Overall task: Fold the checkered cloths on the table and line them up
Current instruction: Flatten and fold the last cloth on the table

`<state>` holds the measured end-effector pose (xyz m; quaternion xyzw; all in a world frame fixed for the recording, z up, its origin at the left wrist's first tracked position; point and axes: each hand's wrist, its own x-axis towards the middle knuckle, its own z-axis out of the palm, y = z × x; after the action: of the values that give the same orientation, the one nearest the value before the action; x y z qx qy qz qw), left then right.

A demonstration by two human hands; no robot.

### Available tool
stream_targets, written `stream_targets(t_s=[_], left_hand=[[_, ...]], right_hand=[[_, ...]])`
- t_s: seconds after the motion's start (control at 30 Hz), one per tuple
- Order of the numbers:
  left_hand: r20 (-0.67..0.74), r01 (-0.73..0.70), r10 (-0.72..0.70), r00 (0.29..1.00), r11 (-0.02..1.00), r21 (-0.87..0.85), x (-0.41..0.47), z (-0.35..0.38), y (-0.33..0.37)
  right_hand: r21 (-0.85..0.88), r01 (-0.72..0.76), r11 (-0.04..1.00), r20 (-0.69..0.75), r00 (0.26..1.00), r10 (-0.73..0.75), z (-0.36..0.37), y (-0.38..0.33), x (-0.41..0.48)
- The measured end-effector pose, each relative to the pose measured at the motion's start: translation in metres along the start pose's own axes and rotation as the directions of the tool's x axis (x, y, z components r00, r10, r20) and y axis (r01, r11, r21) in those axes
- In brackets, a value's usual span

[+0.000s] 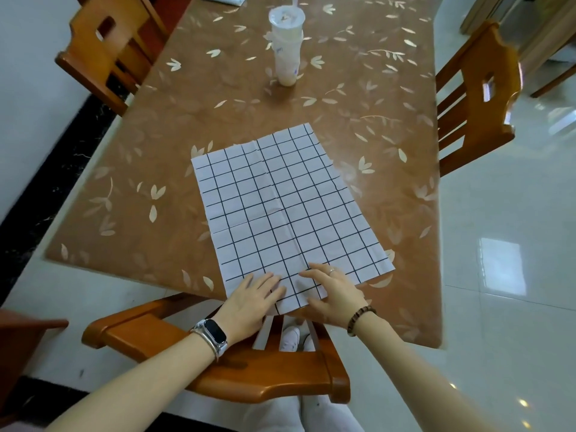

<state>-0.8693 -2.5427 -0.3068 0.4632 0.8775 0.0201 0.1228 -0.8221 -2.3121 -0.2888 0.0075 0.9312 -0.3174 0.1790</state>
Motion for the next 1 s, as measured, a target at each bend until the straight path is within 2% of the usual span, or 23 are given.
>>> stream_targets(t_s=[0.17, 0.4, 0.6, 0.7, 0.83, 1.0], left_hand=[[-0.049, 0.014, -0.015, 0.999, 1.000, -0.018, 0.001, 0.002, -0.004], [-0.128, -0.062, 0.045, 0.991, 0.989, -0.134, -0.002, -0.010, -0.022], [-0.027, 0.020, -0.028, 0.999, 0.964, -0.265, -0.006, -0.006, -0.033], [-0.001, 0.046, -0.048, 0.999, 0.966, -0.253, -0.005, -0.006, -0.030], [-0.046, 0.043, -0.056, 0.997, 0.970, -0.241, -0.004, -0.006, -0.024], [-0.070, 0.031, -0.046, 0.996, 0.980, -0.199, -0.003, -0.004, -0.023]], right_hand=[[-0.158, 0.171, 0.972, 0.041, 0.985, -0.167, 0.020, -0.004, 0.010], [-0.243, 0.227, 0.943, 0.031, 0.973, -0.227, 0.036, -0.008, 0.016], [-0.322, 0.313, 0.894, 0.018, 0.946, -0.325, 0.031, -0.014, 0.022], [-0.316, 0.347, 0.883, -0.020, 0.928, -0.371, 0.030, -0.014, 0.024], [-0.334, 0.366, 0.869, -0.038, 0.916, -0.400, 0.030, -0.012, 0.026], [-0.308, 0.320, 0.896, -0.074, 0.931, -0.358, 0.033, -0.016, 0.028]])
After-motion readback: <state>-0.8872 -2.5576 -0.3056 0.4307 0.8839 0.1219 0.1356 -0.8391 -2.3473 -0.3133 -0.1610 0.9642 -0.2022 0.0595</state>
